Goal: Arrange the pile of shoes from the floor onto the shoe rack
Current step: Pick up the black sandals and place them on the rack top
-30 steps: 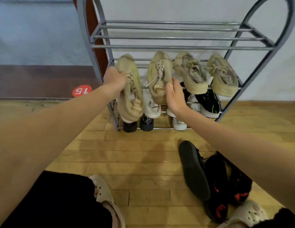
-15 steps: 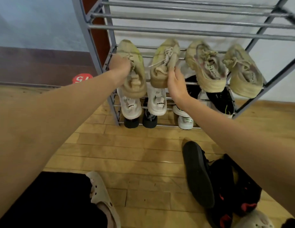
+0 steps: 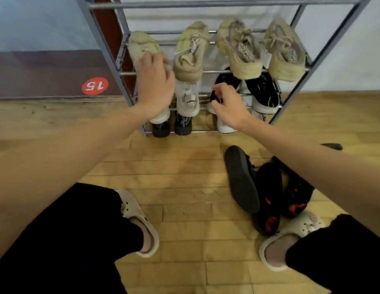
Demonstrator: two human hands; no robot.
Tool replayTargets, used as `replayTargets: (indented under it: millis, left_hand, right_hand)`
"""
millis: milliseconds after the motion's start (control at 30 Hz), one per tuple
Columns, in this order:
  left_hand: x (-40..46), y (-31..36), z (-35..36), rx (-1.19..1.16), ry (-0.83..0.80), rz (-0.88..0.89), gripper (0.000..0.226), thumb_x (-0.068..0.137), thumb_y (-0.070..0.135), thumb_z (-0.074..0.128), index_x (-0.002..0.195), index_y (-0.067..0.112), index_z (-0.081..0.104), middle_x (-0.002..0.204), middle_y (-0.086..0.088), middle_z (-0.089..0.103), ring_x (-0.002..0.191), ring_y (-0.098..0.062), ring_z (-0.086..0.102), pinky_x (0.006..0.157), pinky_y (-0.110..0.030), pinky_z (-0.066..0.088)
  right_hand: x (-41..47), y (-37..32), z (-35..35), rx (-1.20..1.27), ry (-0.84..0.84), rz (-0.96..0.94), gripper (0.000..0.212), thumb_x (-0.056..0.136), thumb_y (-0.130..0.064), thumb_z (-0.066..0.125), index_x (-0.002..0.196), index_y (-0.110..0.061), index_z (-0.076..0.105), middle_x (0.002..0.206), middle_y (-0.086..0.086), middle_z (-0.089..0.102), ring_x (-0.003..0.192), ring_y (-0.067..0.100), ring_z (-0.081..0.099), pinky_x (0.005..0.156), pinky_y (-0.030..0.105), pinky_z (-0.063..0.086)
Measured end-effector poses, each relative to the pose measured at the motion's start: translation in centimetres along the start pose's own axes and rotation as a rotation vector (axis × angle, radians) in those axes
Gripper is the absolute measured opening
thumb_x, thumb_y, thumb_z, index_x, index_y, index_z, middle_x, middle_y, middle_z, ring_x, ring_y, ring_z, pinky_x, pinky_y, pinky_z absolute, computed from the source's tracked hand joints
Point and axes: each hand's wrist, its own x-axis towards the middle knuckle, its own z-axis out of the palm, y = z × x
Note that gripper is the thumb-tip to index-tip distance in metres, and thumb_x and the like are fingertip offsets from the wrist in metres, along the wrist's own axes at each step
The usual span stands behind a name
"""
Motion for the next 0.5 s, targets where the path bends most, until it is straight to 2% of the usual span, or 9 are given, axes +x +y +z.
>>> replayTargets:
  millis: [133, 167, 233, 300, 433, 500]
  left_hand:
    - [-4.1, 0.9, 1.4, -0.063, -0.145, 0.124, 0.019, 0.09, 0.012, 0.048, 0.107, 0.007, 0.055, 0.112, -0.012, 0.055, 0.103, -0.023, 0.053, 0.083, -0.028, 0.039]
    - [-5.1, 0.9, 2.0, -0.06, -0.194, 0.154, 0.018, 0.09, 0.011, 0.048, 0.106, 0.007, 0.055, 0.11, -0.012, 0.055, 0.101, -0.024, 0.054, 0.081, -0.027, 0.039]
    - [-7.0, 1.1, 3.3, -0.052, -0.285, 0.188, 0.018, 0.088, 0.008, 0.049, 0.105, 0.006, 0.056, 0.107, -0.013, 0.057, 0.099, -0.026, 0.055, 0.081, -0.032, 0.042]
    - [-8.9, 1.4, 5.0, -0.058, -0.362, 0.183, 0.02, 0.085, 0.005, 0.05, 0.104, 0.005, 0.056, 0.105, -0.013, 0.056, 0.097, -0.027, 0.056, 0.081, -0.035, 0.043]
    - [-12.6, 2.5, 9.2, -0.056, -0.554, 0.146, 0.026, 0.085, 0.006, 0.055, 0.111, 0.006, 0.057, 0.111, -0.012, 0.055, 0.105, -0.025, 0.055, 0.087, -0.032, 0.043]
    - [-14.2, 3.2, 11.6, -0.059, -0.667, 0.152, 0.029, 0.084, 0.005, 0.055, 0.113, 0.005, 0.057, 0.116, -0.013, 0.055, 0.11, -0.028, 0.055, 0.093, -0.036, 0.045]
  right_hand:
    - [-4.2, 5.0, -0.7, -0.156, -0.156, 0.114, 0.043, 0.096, -0.019, 0.047, 0.134, 0.001, 0.043, 0.106, 0.01, 0.055, 0.099, 0.019, 0.052, 0.074, 0.021, 0.035]
    - [-5.2, 6.5, -0.9, -0.184, -0.194, 0.167, 0.042, 0.096, -0.019, 0.048, 0.133, 0.001, 0.043, 0.11, 0.011, 0.054, 0.101, 0.022, 0.052, 0.075, 0.025, 0.039]
    - [-7.0, 9.5, -1.3, -0.259, -0.255, 0.27, 0.042, 0.094, -0.018, 0.05, 0.131, 0.002, 0.044, 0.127, 0.019, 0.051, 0.116, 0.032, 0.049, 0.088, 0.037, 0.043]
    - [-8.6, 12.4, -1.8, -0.304, -0.286, 0.358, 0.041, 0.093, -0.017, 0.052, 0.127, 0.005, 0.048, 0.129, 0.023, 0.051, 0.12, 0.036, 0.047, 0.093, 0.038, 0.042]
    - [-11.8, 17.6, -2.2, -0.303, -0.308, 0.53, 0.033, 0.093, -0.019, 0.051, 0.116, 0.005, 0.052, 0.121, 0.024, 0.054, 0.115, 0.039, 0.049, 0.086, 0.037, 0.044]
    - [-13.5, 19.7, -1.7, -0.297, -0.36, 0.618, 0.035, 0.093, -0.019, 0.051, 0.119, 0.004, 0.048, 0.123, 0.025, 0.051, 0.113, 0.039, 0.05, 0.083, 0.039, 0.045]
